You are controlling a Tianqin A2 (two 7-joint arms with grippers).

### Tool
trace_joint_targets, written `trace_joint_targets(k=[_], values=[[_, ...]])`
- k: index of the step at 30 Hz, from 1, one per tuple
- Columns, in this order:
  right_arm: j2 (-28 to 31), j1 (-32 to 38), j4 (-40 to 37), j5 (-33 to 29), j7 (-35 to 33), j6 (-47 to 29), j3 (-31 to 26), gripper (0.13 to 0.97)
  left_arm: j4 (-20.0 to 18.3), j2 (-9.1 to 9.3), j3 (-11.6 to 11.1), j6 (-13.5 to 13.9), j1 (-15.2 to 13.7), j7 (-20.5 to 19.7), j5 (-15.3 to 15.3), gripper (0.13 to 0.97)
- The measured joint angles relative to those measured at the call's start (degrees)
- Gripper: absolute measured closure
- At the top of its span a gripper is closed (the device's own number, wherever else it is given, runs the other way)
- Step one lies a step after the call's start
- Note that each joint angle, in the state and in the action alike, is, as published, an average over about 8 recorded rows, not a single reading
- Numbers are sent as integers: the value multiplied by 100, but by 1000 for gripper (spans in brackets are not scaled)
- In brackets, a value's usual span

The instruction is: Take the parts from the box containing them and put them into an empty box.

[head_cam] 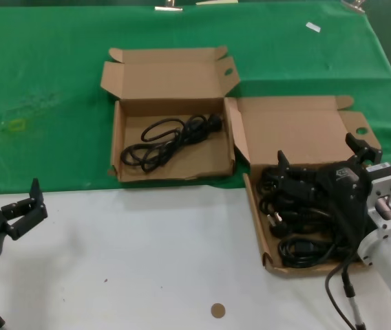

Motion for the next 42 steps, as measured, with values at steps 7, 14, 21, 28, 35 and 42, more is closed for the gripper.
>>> trace_joint_targets(k=[7, 14, 21, 28, 35, 42], values=[[0, 0, 0, 0, 0, 0, 0, 129, 0, 0, 0, 0, 0, 0, 0, 132], [0, 0, 0, 0, 0, 0, 0, 129, 0, 0, 0, 0, 0, 0, 0, 132], [0, 0, 0, 0, 0, 0, 0, 129, 0, 0, 0, 0, 0, 0, 0, 132], [0, 0, 0, 0, 0, 0, 0, 129, 0, 0, 0, 0, 0, 0, 0, 132], [0, 0, 0, 0, 0, 0, 0, 129, 0, 0, 0, 0, 0, 0, 0, 132], [0, 0, 0, 0, 0, 0, 0, 129, 0, 0, 0, 0, 0, 0, 0, 132]])
